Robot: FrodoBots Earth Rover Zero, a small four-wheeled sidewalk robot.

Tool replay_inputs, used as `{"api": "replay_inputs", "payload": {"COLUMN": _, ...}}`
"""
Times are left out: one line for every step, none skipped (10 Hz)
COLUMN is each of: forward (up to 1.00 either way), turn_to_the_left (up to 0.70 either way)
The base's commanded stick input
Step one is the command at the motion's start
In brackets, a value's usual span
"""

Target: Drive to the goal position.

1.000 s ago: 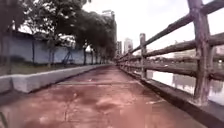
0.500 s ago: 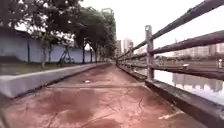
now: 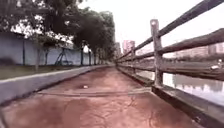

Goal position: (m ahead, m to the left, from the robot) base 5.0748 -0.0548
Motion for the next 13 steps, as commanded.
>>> {"api": "replay_inputs", "payload": {"forward": 1.0, "turn_to_the_left": 0.21}}
{"api": "replay_inputs", "payload": {"forward": 1.0, "turn_to_the_left": 0.4}}
{"api": "replay_inputs", "payload": {"forward": 1.0, "turn_to_the_left": 0.4}}
{"api": "replay_inputs", "payload": {"forward": 1.0, "turn_to_the_left": 0.4}}
{"api": "replay_inputs", "payload": {"forward": 1.0, "turn_to_the_left": 0.24}}
{"api": "replay_inputs", "payload": {"forward": 1.0, "turn_to_the_left": 0.06}}
{"api": "replay_inputs", "payload": {"forward": 1.0, "turn_to_the_left": 0.0}}
{"api": "replay_inputs", "payload": {"forward": 1.0, "turn_to_the_left": 0.0}}
{"api": "replay_inputs", "payload": {"forward": 1.0, "turn_to_the_left": 0.0}}
{"api": "replay_inputs", "payload": {"forward": 1.0, "turn_to_the_left": 0.0}}
{"api": "replay_inputs", "payload": {"forward": 1.0, "turn_to_the_left": 0.0}}
{"api": "replay_inputs", "payload": {"forward": 1.0, "turn_to_the_left": 0.0}}
{"api": "replay_inputs", "payload": {"forward": 1.0, "turn_to_the_left": 0.0}}
